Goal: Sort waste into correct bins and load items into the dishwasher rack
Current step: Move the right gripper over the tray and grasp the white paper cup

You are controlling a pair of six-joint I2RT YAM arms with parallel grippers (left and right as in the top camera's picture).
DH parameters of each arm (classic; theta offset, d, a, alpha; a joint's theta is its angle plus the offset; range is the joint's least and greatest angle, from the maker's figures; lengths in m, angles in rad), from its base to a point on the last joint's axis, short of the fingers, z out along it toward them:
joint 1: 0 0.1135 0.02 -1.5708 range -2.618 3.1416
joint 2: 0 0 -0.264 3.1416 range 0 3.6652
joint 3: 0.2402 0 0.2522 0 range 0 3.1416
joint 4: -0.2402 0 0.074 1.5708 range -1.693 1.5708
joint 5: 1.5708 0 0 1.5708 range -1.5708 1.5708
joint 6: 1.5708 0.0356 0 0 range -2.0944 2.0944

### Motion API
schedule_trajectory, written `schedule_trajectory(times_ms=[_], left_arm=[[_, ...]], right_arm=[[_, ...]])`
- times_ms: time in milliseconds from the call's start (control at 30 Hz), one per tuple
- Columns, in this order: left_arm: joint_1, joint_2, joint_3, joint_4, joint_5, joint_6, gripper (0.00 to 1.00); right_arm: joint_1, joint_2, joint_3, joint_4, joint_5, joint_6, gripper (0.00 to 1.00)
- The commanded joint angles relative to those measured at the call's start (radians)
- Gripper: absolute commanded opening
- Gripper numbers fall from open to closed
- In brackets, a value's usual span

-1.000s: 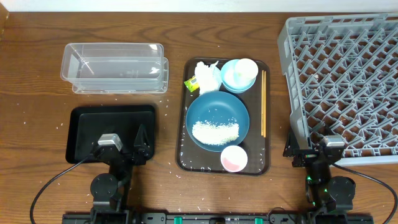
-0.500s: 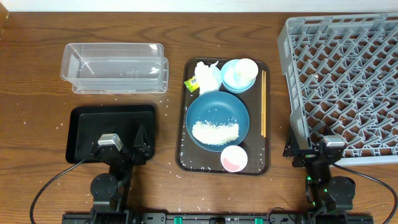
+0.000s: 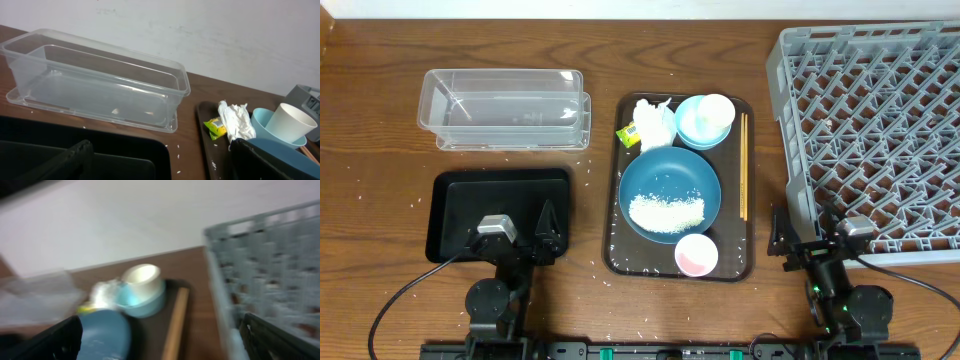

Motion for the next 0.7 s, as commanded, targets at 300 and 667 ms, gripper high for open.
schedule_trajectory(times_ms=[300,667], left_arm=[[-0.005,-0.006,-0.015,-0.037,0.006,0.017,0.89],[-0.005,-0.006,-0.015,-0.037,0.006,0.017,0.89]], right_arm=[[-0.008,0.005,-0.002,0.436,0.061,0.400,0.99],[-0.008,0.277,0.231,0.525,-0.003,0.132,0.99]])
